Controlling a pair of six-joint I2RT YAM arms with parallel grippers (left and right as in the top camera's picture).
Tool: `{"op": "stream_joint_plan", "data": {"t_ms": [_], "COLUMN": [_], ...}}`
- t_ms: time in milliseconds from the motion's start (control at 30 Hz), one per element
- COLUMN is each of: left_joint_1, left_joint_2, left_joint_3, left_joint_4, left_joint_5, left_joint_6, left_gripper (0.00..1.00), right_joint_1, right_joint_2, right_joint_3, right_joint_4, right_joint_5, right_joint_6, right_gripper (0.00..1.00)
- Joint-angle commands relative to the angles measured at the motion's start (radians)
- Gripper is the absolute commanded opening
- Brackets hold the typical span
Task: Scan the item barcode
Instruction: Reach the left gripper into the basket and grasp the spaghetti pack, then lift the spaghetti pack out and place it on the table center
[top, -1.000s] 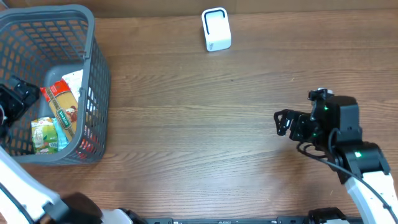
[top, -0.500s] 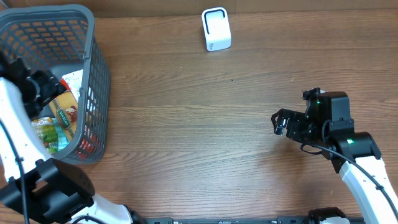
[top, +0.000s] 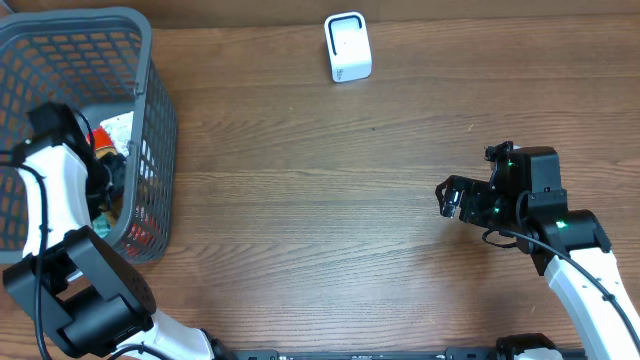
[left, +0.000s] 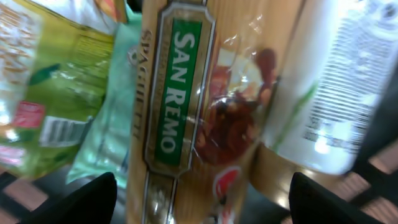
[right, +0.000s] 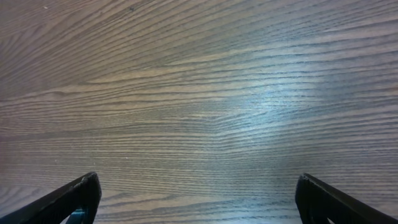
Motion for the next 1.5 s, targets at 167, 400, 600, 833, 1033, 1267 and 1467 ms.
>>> {"op": "stream_joint_plan", "data": {"t_ms": [167, 400, 600, 833, 1033, 1267, 1467], "left_joint_1": [0.001, 0.001, 0.001, -0.012, -0.030, -0.111, -0.356], "left_joint_2": [-0.002, -0.003, -0.005, -0.013, -0.032, -0.106, -0.159], "left_joint_3": [-0.182, -0.202, -0.086, 0.298, 0.638, 0.868, 0.873], "left_joint_4": [0.139, 0.172, 0.077, -0.199, -0.393, -0.478, -0.524], "left_joint_5": [-0.046, -0.031, -0.027, -0.011, 0.040, 0.199, 0.276], "left_joint_6": [-0.017, -0.017, -0.017, 0.005, 0.053, 0.161, 0.179], "left_gripper": [0.87, 0.30, 0.04, 0.04, 0.04, 0.04, 0.04], "right_joint_1": [-0.002, -0.002, -0.002, -0.002, -0.002, -0.002, -0.002], "right_joint_2": [-0.002, -0.002, -0.002, -0.002, -0.002, -0.002, -0.002], "right_joint_3": [0.027, 0.027, 0.027, 0.027, 0.027, 0.027, 0.027], "right_joint_4": [0.005, 0.005, 0.005, 0.005, 0.005, 0.005, 0.005], "right_joint_5": [-0.008, -0.008, -0.008, -0.008, -0.008, -0.008, -0.008], "right_joint_6": [-0.014, -0.014, -0.014, -0.014, -0.014, -0.014, -0.014], "right_gripper": [1.00, 1.00, 1.00, 1.00, 1.00, 1.00, 1.00]}}
